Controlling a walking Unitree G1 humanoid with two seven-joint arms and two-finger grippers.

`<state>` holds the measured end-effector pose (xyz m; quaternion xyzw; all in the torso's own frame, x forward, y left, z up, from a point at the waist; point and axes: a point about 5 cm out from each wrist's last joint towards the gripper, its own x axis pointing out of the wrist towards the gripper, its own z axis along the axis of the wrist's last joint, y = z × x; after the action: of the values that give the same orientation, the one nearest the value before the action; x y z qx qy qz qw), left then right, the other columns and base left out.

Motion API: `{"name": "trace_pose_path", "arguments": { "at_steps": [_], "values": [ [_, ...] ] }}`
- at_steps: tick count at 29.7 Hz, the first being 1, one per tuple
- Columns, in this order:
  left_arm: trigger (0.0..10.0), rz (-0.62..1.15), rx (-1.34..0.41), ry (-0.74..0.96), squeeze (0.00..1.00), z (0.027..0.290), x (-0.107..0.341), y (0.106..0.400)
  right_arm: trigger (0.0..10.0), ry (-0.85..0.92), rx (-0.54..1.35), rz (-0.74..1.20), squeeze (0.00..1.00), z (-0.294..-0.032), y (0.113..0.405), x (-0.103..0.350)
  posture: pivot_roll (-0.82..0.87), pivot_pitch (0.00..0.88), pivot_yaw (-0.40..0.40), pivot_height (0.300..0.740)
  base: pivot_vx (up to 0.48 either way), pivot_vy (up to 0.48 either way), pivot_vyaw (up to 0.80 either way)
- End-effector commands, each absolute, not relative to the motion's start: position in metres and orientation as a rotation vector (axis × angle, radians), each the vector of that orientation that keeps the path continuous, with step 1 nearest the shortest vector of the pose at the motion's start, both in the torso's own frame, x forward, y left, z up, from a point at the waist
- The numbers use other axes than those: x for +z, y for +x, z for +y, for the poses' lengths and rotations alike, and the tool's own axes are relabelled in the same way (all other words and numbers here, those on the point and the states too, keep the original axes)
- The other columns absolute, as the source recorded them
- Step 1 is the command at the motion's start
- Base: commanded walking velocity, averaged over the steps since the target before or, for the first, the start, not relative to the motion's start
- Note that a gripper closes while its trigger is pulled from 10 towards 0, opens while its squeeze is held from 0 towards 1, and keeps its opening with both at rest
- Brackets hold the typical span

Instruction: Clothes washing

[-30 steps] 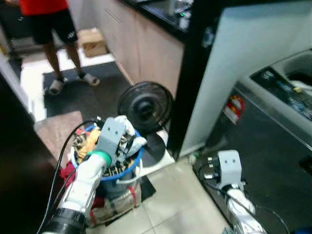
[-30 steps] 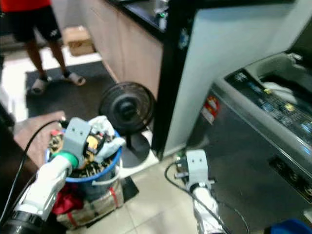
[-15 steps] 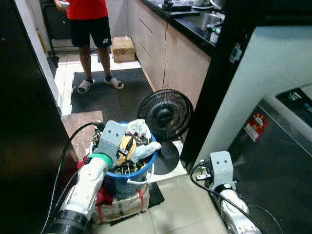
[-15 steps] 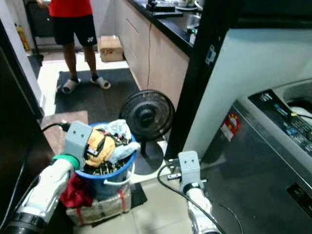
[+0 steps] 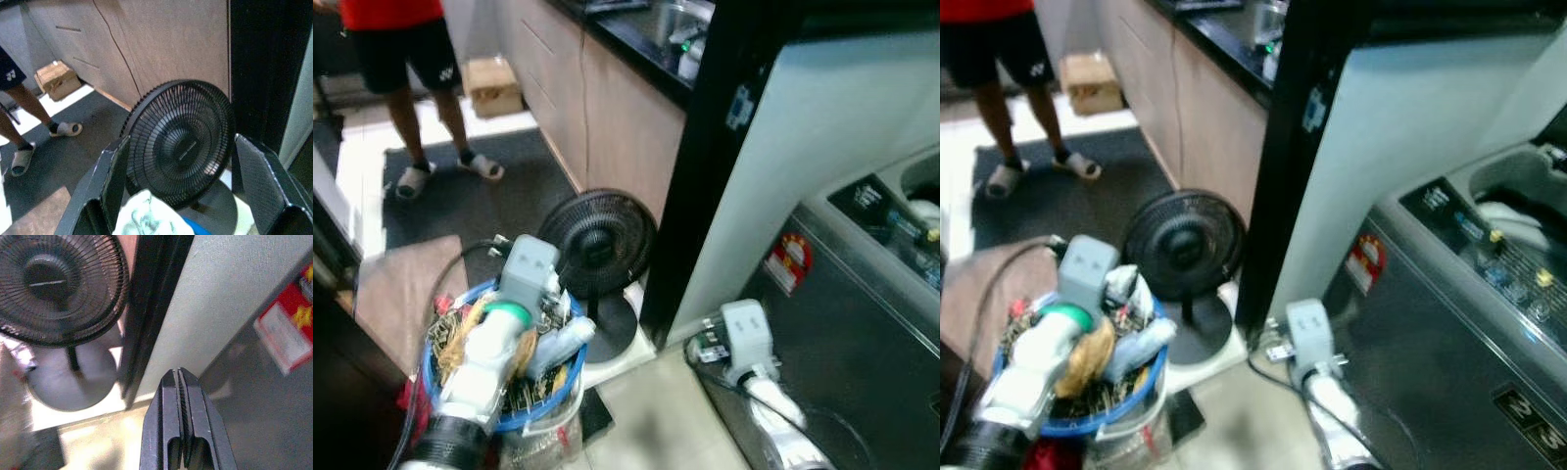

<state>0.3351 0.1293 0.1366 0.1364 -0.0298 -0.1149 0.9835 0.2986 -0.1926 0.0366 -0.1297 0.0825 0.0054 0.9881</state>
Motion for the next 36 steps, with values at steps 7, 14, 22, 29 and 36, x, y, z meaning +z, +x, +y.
{"name": "trace_pose_path", "arguments": {
  "at_steps": [7,14,22,29,36],
  "values": [
    [10.0,0.023,-0.195,0.299,0.0,0.143,0.122,0.333,10.0,-0.207,0.026,0.157,0.0,-0.18,0.299,0.035,0.09,0.019,0.009,0.74,0.0,0.0,0.0],
    [10.0,0.032,-0.204,0.294,0.0,0.143,0.12,0.332,10.0,-0.188,0.037,0.142,0.0,-0.179,0.3,0.037,0.09,0.024,0.009,0.74,0.0,0.0,0.0],
    [10.0,0.051,-0.199,0.301,0.0,0.144,0.116,0.331,10.0,-0.175,0.078,0.146,0.0,-0.172,0.299,0.035,0.09,0.026,0.011,0.74,0.0,0.0,0.0],
    [10.0,0.156,-0.148,0.301,0.0,0.156,0.089,0.327,10.0,-0.151,0.074,0.219,0.0,-0.168,0.291,0.019,0.09,0.021,-0.002,0.74,0.0,0.0,0.0],
    [10.0,0.307,-0.143,0.257,0.0,0.159,0.049,0.314,10.0,-0.115,0.051,0.321,0.0,-0.167,0.278,0.0,0.09,0.016,-0.017,0.74,0.0,0.0,0.0]
  ]
}}
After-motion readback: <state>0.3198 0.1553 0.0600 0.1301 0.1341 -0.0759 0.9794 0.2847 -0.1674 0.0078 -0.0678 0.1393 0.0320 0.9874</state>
